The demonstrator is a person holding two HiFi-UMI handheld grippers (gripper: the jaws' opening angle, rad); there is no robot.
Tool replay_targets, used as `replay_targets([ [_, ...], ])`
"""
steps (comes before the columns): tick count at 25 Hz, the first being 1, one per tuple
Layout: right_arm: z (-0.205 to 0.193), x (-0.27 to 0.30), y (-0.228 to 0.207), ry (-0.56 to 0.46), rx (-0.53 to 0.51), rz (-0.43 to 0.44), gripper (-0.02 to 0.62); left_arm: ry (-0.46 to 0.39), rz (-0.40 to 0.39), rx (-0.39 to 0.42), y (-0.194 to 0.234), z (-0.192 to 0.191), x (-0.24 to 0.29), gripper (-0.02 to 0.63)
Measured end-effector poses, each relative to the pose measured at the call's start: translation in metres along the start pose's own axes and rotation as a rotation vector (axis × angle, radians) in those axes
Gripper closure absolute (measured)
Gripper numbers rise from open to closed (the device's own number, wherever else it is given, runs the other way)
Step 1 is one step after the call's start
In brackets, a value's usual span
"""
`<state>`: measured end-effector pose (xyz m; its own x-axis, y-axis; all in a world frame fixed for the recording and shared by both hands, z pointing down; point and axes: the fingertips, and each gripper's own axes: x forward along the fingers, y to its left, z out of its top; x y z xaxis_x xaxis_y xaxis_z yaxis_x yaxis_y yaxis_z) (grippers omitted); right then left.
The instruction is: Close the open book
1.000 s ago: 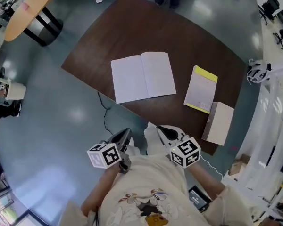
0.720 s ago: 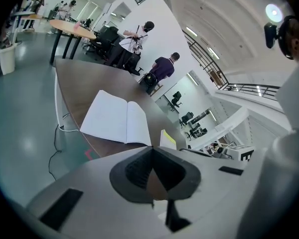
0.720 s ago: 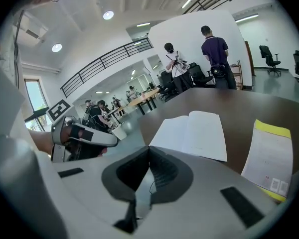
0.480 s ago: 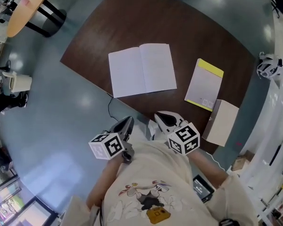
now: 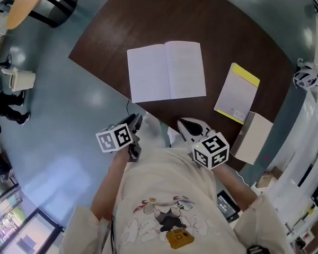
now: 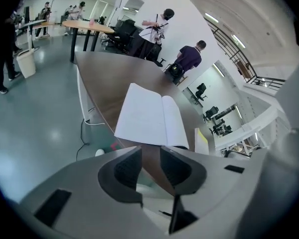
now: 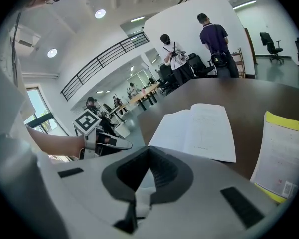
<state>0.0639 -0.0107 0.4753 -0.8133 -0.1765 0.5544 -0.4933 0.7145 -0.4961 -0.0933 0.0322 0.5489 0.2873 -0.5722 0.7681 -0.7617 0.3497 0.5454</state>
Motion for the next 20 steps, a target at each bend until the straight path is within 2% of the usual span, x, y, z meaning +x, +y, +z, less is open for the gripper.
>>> replay_targets([
  [8,0.015,0.028,-0.002,0.026,0.012,-0.009,0.589,0.107,0.064,-0.043,0.071,0.016,0.05,0.467],
  [12,0.014,0.04,0.0,0.064,0.004,0.003,0.589,0.16,0.019,-0.08,0.086,0.017,0.072,0.465],
  [17,0.013,0.053,-0.004,0.1,0.017,0.001,0.589,0.212,-0.012,-0.06,0.097,0.014,0.094,0.463],
  [20,0.016,0.06,-0.006,0.109,0.015,-0.003,0.589,0.239,-0.054,-0.078,0.099,0.014,0.098,0.464],
])
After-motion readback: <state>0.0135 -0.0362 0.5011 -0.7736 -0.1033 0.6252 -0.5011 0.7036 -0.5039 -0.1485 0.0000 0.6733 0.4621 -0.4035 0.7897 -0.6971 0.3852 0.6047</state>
